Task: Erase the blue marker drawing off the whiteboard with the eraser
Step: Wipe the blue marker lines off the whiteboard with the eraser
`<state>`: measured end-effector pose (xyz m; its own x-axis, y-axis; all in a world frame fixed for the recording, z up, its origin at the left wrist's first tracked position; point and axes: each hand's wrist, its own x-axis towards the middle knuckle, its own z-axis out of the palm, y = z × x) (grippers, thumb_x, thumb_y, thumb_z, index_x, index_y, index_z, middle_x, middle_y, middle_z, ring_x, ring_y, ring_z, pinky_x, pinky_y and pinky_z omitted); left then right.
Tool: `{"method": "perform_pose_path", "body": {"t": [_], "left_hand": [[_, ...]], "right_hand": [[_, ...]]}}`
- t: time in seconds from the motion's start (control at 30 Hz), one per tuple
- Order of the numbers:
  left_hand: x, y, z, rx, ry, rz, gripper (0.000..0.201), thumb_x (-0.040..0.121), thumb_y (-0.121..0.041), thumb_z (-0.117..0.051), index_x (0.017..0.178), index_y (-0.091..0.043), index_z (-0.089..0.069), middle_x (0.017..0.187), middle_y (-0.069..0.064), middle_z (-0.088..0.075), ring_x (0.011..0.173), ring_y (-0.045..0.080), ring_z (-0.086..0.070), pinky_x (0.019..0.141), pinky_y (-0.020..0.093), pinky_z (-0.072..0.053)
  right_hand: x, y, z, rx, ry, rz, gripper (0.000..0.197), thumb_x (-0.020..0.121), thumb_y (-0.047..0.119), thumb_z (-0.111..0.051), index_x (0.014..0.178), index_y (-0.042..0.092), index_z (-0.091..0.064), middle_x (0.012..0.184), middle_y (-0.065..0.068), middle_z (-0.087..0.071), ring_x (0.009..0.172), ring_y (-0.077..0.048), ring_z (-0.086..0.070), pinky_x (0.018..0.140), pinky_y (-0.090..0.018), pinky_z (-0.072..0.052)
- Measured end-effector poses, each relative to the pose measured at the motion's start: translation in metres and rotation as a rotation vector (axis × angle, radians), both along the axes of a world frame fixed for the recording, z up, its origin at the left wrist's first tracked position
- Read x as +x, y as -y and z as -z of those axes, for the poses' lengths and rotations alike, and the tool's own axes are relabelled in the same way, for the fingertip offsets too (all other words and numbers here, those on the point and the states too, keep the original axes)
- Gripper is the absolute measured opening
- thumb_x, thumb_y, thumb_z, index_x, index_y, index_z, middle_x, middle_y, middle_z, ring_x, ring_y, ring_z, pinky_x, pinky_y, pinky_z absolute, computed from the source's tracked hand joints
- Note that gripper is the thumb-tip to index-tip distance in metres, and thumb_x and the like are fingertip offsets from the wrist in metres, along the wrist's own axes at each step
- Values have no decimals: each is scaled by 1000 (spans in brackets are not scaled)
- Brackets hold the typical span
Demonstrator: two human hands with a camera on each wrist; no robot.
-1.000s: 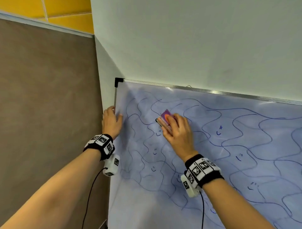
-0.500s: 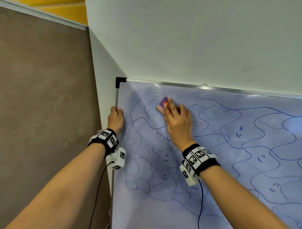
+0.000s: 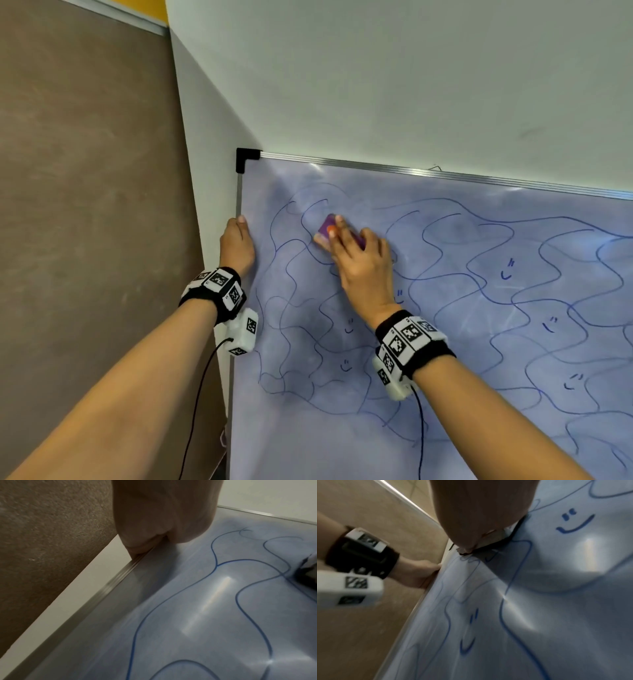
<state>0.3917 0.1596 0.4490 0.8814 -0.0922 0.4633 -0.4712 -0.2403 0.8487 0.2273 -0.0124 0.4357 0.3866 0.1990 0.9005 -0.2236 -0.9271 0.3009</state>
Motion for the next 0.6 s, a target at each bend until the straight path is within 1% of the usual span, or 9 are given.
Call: {"method": "perform_pose_path", "body": {"t": [0.07, 0.13, 0.23, 0.3, 0.33, 0.4, 0.47, 0.53, 0.6], "left_hand": [[0, 0, 1, 0, -8, 1, 34, 106, -28, -22, 91, -7, -44, 91, 10, -50, 83, 19, -46, 67, 24, -29], [-2, 0, 1, -7, -6, 2, 35, 106, -28, -22, 91, -6, -44, 89, 9, -50, 82, 19, -46, 65, 24, -28], [-3, 0, 1, -23, -5, 4, 33, 106, -28, -22, 92, -7, -44, 89, 8, -51, 82, 19, -46, 65, 23, -28], [-4, 0, 1, -38, -5, 5, 33, 106, -27, -22, 91, -7, -44, 82, 5, -49, 82, 19, -45, 63, 22, -27], [-4, 0, 1, -43, -4, 4, 34, 106, -26, -22, 90, -6, -44, 77, 0, -47, 81, 19, -44, 60, 21, -26], [-5, 0, 1, -57, 1, 3, 34, 106, -25, -22, 89, -5, -44, 72, -6, -42, 80, 18, -43, 57, 22, -24], [-6, 1, 1, -61, 0, 5, 34, 106, -24, -23, 88, -5, -44, 71, -7, -41, 80, 18, -42, 57, 22, -24], [-6, 1, 2, -62, -3, 11, 34, 106, -24, -23, 88, -5, -44, 71, -6, -41, 80, 18, -42, 57, 23, -24], [-5, 1, 2, -60, -3, 16, 35, 106, -25, -23, 89, -5, -45, 76, 0, -47, 81, 19, -43, 59, 22, -25]], "right_hand": [[-2, -1, 10, -41, -76, -14, 55, 76, 6, -74, 128, 10, -59, 141, -6, -51, 100, -31, -42, 76, -42, -43], [-3, 2, -1, -25, -66, -12, 53, 77, 10, -74, 128, 13, -59, 141, -3, -51, 101, -30, -42, 77, -42, -40], [0, 8, -33, 79, 76, 34, 41, 87, 19, -66, 128, 14, -59, 141, -1, -51, 101, -29, -41, 79, -41, -37], [4, 7, -42, 134, 166, 58, 37, 92, 22, -61, 127, 12, -59, 141, -2, -51, 102, -29, -41, 78, -41, -39], [6, 3, -38, 136, 188, 66, 38, 91, 20, -62, 128, 12, -58, 141, -3, -50, 101, -30, -41, 77, -41, -40], [9, -7, -20, 98, 150, 48, 49, 84, 10, -67, 131, 14, -53, 143, -4, -49, 101, -31, -42, 77, -42, -39], [7, -15, 2, 35, 25, 13, 60, 76, 1, -69, 132, 13, -52, 142, -5, -49, 102, -31, -41, 79, -43, -39], [3, -14, 10, 11, -43, 3, 60, 73, -1, -71, 130, 12, -56, 142, -5, -49, 103, -31, -41, 81, -43, -36], [4, -10, -2, 59, -7, 14, 56, 76, 4, -71, 129, 13, -58, 144, -2, -48, 104, -30, -41, 81, -41, -34]]}}
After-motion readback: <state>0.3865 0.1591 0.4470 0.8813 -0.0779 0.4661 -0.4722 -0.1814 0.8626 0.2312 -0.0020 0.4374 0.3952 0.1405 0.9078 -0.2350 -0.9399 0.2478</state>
